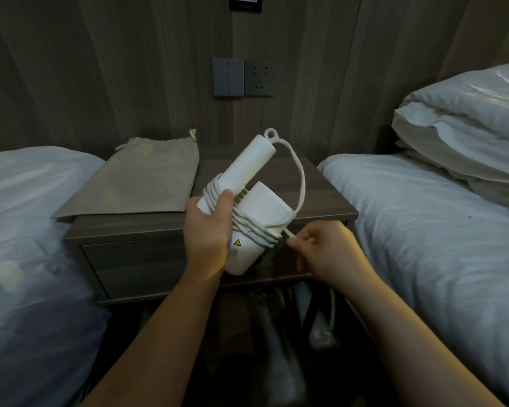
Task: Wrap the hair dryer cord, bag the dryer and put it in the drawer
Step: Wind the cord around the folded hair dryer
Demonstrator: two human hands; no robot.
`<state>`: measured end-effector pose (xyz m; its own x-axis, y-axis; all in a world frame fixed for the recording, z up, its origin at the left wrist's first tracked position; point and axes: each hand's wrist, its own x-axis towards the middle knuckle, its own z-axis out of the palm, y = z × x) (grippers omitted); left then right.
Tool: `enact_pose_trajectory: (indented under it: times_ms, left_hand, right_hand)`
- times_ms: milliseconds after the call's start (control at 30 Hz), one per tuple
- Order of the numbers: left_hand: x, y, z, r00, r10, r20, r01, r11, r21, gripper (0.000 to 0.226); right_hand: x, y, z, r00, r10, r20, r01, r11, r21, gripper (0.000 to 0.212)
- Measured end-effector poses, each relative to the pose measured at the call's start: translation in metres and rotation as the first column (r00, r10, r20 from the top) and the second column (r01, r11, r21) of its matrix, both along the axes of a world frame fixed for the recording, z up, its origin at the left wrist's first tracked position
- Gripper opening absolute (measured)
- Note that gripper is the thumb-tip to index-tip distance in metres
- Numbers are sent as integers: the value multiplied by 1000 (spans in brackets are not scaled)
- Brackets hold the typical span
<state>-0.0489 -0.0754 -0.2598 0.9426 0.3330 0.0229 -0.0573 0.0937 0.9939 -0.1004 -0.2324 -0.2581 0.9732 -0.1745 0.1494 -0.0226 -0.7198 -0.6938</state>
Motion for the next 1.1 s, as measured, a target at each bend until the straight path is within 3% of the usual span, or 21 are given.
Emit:
enact_pose_trajectory:
  times_ms: [167, 333, 467, 567, 667, 733, 800, 900, 1100]
  left_hand:
    - [-6, -5, -7, 988, 6, 157, -37, 980, 196, 29]
    - [-6, -1, -11, 963, -5, 270, -119, 890, 441, 41]
    - [-8, 4, -8, 961, -74, 266, -96, 815, 572, 48]
    - [-9, 4, -4, 961, -127, 247, -61, 772, 633, 50]
    - [-10, 0, -3, 969, -206, 136, 48, 697, 716, 46]
    - [-10, -3, -5, 957, -289, 6, 195, 659, 726, 39]
    - [-9, -6, -8, 925, -358, -128, 345, 650, 677, 32]
    - [-6, -10, -13, 878, -403, -259, 468, 607, 642, 28]
    - [-8, -19, -24, 806, -479, -347, 592, 646, 482, 34]
  right_hand:
    - [-6, 8, 5, 973, 80, -217, -136, 958, -253, 36]
    - [-16, 13, 14, 909, 279, -309, -376, 867, -326, 17]
    - [-26, 1, 30, 861, 381, -336, -487, 807, -333, 22]
    - [-29, -6, 38, 942, 304, -141, -335, 841, -424, 20]
    - [-33, 0, 38, 956, 187, 225, -22, 813, -582, 6]
    - [-34, 4, 36, 926, 141, 351, 118, 773, -623, 26]
    - [-31, 4, 38, 933, 85, 349, 124, 836, -535, 30]
    - [-26, -6, 41, 972, 115, 207, -77, 980, -181, 9]
    - [-17, -23, 32, 937, 294, 188, -338, 899, 277, 40]
